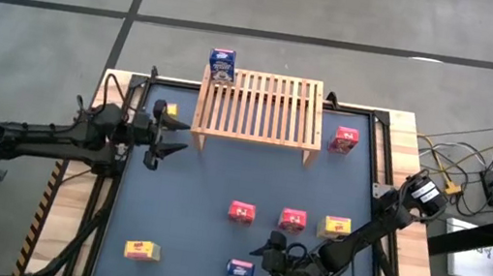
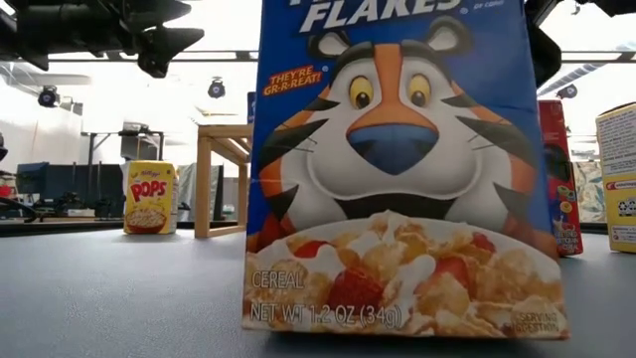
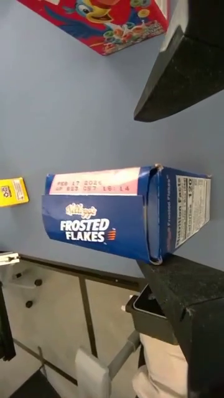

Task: Stack cereal on shelf
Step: Put the left blue cereal box on the shelf aligned with the other blue cereal box

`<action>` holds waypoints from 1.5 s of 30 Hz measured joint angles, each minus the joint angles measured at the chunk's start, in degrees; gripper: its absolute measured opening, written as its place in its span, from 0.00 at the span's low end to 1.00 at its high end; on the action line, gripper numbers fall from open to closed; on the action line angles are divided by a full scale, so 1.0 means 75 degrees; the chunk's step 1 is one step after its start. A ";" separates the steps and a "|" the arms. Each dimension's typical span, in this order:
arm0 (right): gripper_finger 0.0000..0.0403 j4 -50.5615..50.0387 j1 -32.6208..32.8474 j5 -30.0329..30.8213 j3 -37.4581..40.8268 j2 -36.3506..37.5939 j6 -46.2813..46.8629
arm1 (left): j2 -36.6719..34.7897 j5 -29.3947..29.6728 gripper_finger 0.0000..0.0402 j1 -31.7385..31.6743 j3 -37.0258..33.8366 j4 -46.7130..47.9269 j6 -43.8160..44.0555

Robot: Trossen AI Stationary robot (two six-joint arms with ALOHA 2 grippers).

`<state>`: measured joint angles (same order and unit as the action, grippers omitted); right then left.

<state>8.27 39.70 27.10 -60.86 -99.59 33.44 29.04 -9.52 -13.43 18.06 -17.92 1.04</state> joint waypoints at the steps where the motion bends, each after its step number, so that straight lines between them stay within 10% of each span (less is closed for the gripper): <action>1: 0.83 0.0006 0.0000 -0.0001 0.0020 0.0000 0.0047 | 0.0011 0.0000 0.58 0.0000 0.0000 0.0000 0.0007; 45: 0.47 0.0627 0.0003 -0.0036 0.0431 0.0003 0.0051 | 0.0032 -0.0006 0.58 0.0001 -0.0143 0.0174 0.0167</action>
<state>12.97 39.72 26.83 -57.63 -99.57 33.82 29.28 -9.57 -13.42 16.99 -16.62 2.29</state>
